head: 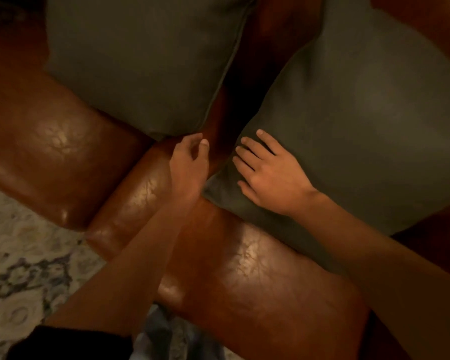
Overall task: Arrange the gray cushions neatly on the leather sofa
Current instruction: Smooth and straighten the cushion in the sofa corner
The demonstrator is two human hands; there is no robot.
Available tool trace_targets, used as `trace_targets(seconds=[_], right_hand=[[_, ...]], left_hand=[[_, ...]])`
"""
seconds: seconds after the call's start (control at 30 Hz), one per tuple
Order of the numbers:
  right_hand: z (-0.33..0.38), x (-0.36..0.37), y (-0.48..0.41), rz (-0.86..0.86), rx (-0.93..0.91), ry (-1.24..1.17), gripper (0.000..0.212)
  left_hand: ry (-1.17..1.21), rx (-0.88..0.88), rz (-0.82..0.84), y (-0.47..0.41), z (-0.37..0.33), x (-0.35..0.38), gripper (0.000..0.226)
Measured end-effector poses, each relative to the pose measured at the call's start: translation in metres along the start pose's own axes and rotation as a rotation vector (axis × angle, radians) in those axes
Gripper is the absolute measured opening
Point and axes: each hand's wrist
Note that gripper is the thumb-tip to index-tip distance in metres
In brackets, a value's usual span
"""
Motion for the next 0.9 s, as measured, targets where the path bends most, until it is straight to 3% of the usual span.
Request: trace_targets(seconds=[0.23, 0.47, 0.73, 0.9], right_hand=[[-0.006, -0.012, 0.039, -0.047, 0.162, 0.048, 0.047], [0.001, -0.029, 0.095, -0.099, 0.572, -0.140, 0.048], [0.026, -0.038, 0.164, 0.088, 0.992, -0.368, 0.055], [0.043, -0.019, 0.206, 0.175, 1.157, -0.508, 0.054]], left_hand=[[-0.173, 0.440, 0.226, 0.023, -0.058, 0.007, 0.033], [-0.333, 0.857, 0.434, 0.043, -0.089, 0.008, 0.037], [-0.608, 1.341, 0.785, 0.083, -0.120, 0.038, 0.043], [-0.712, 1.531, 0.977, 0.109, -0.126, 0.075, 0.038]])
Point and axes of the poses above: each hand's wrist, its own y-axis away from the middle knuckle, its own x-axis out of the palm, z = x × y, and after that the axes turned 2 degrees about y, right-handed
